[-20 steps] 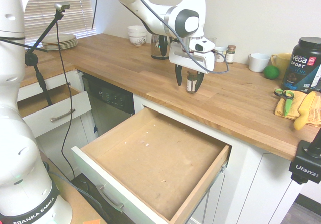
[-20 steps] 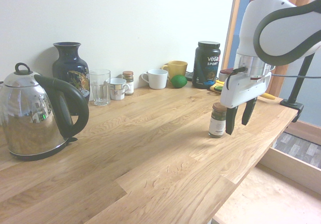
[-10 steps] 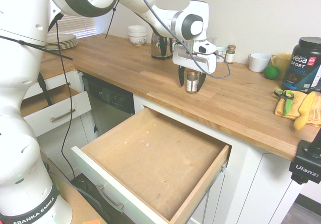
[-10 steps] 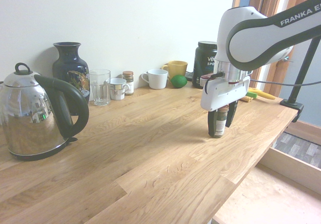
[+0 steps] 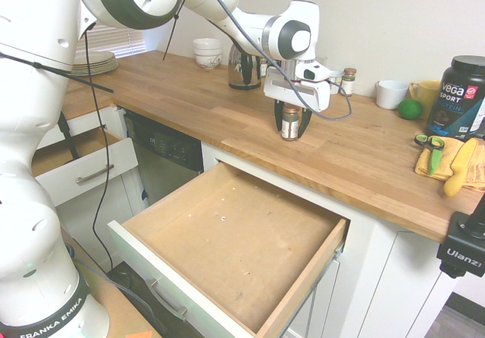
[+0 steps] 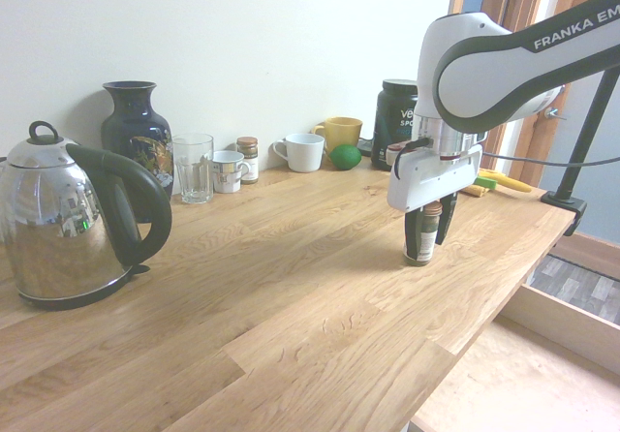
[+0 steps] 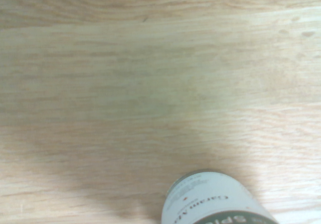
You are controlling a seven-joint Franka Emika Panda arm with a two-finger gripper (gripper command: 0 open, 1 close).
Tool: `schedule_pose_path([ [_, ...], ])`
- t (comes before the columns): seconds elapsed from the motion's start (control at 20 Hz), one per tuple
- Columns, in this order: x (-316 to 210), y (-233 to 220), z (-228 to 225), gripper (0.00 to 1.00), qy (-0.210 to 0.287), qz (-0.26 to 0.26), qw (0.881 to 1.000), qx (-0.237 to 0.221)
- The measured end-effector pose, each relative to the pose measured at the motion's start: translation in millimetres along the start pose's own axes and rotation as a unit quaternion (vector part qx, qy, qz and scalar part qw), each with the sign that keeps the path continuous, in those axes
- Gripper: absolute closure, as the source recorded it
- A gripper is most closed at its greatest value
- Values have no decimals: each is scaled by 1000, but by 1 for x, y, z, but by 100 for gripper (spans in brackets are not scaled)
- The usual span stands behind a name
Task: Put seasoning jar in the drawer
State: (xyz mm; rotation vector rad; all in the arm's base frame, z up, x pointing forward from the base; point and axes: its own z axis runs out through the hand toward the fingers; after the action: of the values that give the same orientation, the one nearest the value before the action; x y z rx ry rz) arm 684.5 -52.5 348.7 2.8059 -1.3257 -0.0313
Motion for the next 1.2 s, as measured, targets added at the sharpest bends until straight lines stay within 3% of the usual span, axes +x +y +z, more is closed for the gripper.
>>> schedule_pose_path([
  [0.85, -6, -7, -1, 100, 1, -6, 1000, 0],
  [1.2, -12, 3, -31, 100, 12, -4, 1000, 13],
])
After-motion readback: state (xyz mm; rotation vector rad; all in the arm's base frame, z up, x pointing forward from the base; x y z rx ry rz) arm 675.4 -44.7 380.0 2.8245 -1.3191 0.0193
